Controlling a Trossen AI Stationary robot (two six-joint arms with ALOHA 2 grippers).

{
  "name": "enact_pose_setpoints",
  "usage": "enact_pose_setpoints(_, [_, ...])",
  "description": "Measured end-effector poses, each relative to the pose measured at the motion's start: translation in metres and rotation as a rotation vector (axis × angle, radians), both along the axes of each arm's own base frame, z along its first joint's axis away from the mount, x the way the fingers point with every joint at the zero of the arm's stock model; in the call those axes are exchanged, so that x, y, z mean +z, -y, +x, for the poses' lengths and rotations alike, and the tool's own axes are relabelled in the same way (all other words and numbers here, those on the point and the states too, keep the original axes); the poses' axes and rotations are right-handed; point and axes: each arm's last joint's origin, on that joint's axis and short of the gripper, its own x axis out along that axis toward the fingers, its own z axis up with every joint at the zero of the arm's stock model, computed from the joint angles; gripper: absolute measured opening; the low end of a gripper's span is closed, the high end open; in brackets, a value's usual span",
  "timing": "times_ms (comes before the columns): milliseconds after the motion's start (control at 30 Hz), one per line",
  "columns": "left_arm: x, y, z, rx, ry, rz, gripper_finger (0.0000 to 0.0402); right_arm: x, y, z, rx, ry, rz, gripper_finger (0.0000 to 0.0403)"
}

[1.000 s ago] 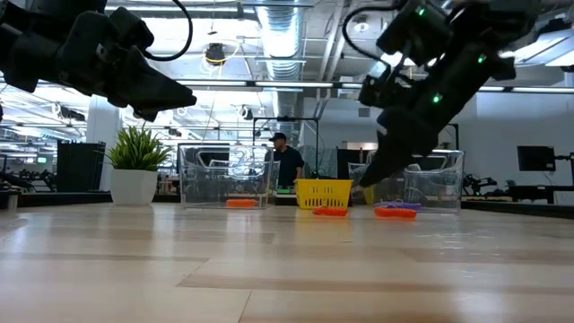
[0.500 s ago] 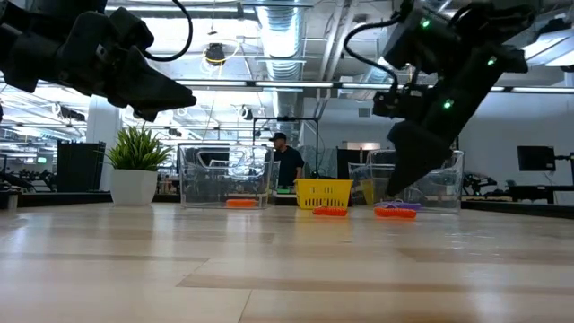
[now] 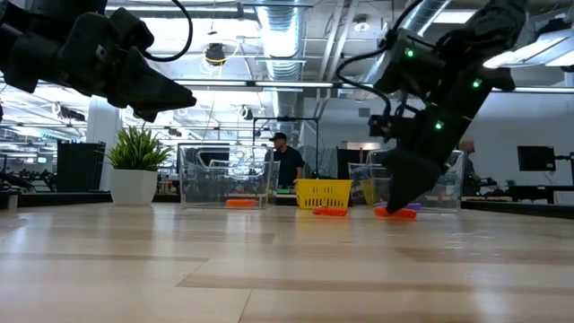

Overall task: Sort spring keychains
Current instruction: Put the right orange spring keychain into the left transparent bin

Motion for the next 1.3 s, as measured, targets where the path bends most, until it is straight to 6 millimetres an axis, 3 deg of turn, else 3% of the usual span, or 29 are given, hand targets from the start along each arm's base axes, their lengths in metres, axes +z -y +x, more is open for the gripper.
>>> enact_pose_setpoints(367, [-0.004,-0.003,0.002,0.027,-0.022,0.005,0.0097,-0.018,0.004,0.007,-0.001,-0.033,-0.006,0.0088])
enact_pose_setpoints(600, [-0.004,-0.004,0.002,0.029,-0.025,0.005,0.0097,-0.009,-0.006,0.005,0.089,-0.017,0.077,0.0015])
enact_pose_setpoints(800, [-0.004,-0.004,0.002,0.029,-0.025,0.005,0.0097,-0.002,-0.013,0.002,0.124,-0.004,0.102,0.0029])
enact_pose_setpoints(967, [-0.004,-0.004,0.002,0.029,-0.025,0.005,0.0097,-0.002,-0.017,0.002,0.139,-0.003,0.100,0.0007])
enact_pose_setpoints(1100, [-0.004,-0.004,0.002,0.029,-0.025,0.005,0.0097,-0.001,-0.019,0.002,0.146,-0.003,0.098,0.0012])
enact_pose_setpoints(1300, [-0.004,-0.004,0.002,0.029,-0.025,0.005,0.0097,0.011,-0.031,0.013,0.214,0.021,0.079,0.0003])
